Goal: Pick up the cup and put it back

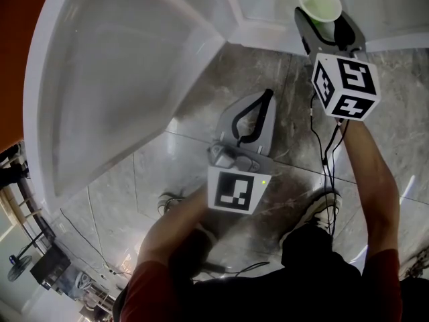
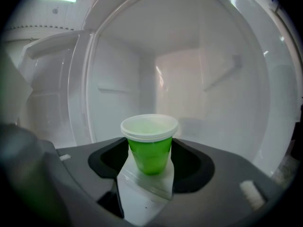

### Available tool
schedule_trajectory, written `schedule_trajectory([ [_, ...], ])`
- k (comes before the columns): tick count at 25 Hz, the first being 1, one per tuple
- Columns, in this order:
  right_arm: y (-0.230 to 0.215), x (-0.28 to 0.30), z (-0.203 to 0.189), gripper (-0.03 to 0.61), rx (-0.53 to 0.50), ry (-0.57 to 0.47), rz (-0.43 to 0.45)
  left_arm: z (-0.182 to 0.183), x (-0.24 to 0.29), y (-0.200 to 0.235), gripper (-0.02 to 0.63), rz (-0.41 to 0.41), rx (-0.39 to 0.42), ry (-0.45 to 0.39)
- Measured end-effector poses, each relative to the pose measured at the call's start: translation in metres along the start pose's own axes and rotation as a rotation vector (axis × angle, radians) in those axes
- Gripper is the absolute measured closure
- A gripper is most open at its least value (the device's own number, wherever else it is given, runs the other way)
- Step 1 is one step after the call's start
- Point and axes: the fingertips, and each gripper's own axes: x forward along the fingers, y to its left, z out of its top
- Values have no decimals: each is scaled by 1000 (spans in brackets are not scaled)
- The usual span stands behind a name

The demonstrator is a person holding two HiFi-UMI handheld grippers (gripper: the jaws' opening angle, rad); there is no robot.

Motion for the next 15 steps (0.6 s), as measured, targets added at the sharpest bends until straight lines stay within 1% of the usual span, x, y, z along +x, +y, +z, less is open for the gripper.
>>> schedule_trajectory([
  [8, 0, -2, 0, 298, -11, 2, 3, -2, -3, 2, 614, 7, -5, 5],
  [15, 4, -8, 0, 299, -35, -4, 12, 2, -6, 4, 612, 20, 0, -10],
])
